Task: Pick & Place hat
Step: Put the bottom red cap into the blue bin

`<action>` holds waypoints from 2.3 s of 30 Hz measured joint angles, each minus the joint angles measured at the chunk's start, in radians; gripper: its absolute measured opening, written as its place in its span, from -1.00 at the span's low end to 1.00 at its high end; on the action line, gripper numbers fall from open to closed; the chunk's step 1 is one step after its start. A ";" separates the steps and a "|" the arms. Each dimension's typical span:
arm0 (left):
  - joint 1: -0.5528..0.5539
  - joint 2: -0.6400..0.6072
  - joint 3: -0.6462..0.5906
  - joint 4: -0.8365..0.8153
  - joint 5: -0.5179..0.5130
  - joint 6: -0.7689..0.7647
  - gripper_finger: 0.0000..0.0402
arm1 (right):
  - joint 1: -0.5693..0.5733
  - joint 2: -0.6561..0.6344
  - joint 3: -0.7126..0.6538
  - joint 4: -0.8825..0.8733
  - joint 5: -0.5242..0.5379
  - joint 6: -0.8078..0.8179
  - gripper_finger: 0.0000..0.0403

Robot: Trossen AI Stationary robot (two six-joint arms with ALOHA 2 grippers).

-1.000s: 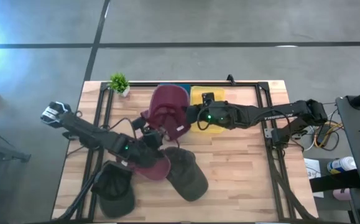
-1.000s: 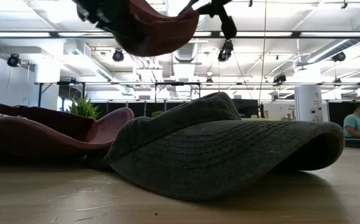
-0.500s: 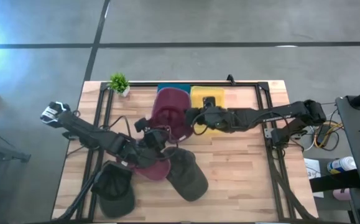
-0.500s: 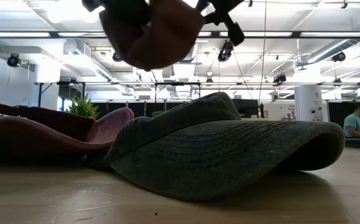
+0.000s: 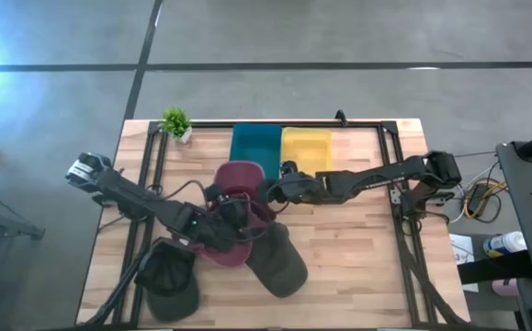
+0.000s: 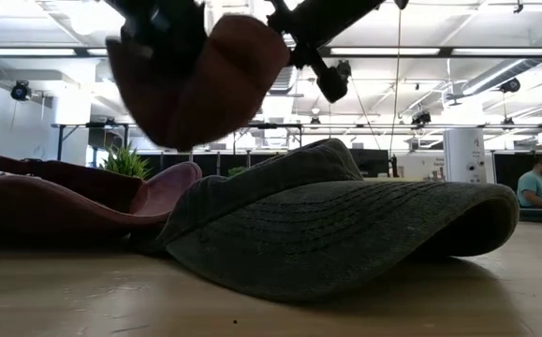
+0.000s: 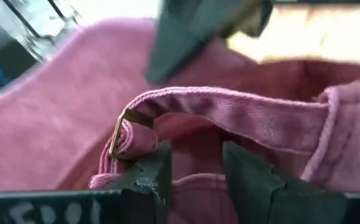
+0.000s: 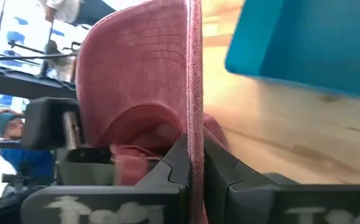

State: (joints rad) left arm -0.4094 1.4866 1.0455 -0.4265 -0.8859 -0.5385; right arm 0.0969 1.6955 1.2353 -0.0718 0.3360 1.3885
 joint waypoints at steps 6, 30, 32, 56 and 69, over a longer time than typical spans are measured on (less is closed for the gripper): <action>-0.005 0.054 -0.074 0.017 0.057 -0.078 -0.31 | 0.035 0.022 -0.003 -0.033 -0.001 0.084 -0.93; -0.006 0.100 -0.118 0.244 0.072 0.070 -0.31 | 0.100 0.090 -0.046 -0.113 -0.006 -0.118 -0.04; 0.001 0.112 -0.119 0.244 0.081 0.070 -0.31 | 0.100 0.087 -0.046 -0.116 -0.019 -0.138 0.02; 0.122 0.204 -0.120 0.452 0.148 0.134 -0.31 | 0.171 0.021 -0.063 -0.253 -0.159 -0.407 0.45; 0.120 0.191 -0.118 0.498 0.241 0.206 -0.31 | 0.158 0.097 -0.075 -0.140 -0.134 -0.348 0.42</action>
State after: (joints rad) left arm -0.2897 1.6777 0.9278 0.0713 -0.6445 -0.3324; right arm 0.2553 1.7925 1.1607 -0.2119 0.2018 1.0407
